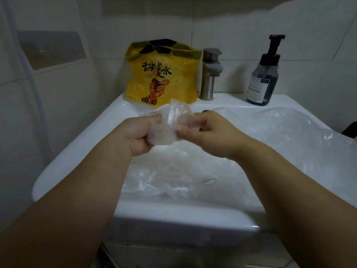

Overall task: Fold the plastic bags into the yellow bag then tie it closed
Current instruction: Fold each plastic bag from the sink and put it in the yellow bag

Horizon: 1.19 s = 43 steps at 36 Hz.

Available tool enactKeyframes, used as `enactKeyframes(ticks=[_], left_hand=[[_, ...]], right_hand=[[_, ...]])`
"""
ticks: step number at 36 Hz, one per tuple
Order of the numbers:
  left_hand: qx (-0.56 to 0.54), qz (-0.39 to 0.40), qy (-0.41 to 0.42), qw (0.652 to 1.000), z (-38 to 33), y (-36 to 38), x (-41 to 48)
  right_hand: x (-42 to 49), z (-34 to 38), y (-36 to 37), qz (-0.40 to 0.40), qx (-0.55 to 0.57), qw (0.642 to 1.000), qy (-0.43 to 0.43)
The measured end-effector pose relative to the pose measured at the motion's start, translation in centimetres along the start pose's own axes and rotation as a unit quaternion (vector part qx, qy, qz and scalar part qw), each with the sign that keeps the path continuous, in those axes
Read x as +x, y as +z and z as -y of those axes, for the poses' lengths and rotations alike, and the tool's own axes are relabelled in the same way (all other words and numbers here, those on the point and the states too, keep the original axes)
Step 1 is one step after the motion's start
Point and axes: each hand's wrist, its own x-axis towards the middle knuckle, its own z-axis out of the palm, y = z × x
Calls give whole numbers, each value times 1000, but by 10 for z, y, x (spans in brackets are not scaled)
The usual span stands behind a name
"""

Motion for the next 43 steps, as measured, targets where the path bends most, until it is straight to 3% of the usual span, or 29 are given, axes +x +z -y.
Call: enactKeyframes(ticks=[4,7,14,16,19,22,26,32,35,38,41,43], left_hand=[[93,69,78,990,3,10,-7],[116,106,92,983,6,14,-8],[91,126,103,982,8,20,-12],[69,140,97,983,7,21,-15],[54,163,81,982,7,22,-16],[51,166,57,983,6,20,-17],[62,178,59,980,2,16,-19],[208,99,102,968,10,20,-17],[168,70,101,978,10,18,-13],[117,45,122,985,9,18,-8],[62,45,131,988,7,18,-5],[52,62,125,989,7,16,-4]], right_hand=[[6,-5,6,-32,12,998,45],[9,-10,7,-54,12,996,68],[14,-19,3,-115,-3,984,135],[17,-19,3,-148,43,976,154],[16,-16,0,-110,205,942,240],[13,-14,-1,-79,276,933,217],[14,-15,-4,-122,176,953,213],[12,-12,-3,-119,130,970,167],[14,-11,-4,-122,239,949,166],[16,-10,-4,-104,388,897,185],[17,-12,0,-52,385,895,219],[18,-16,0,-66,392,891,220]])
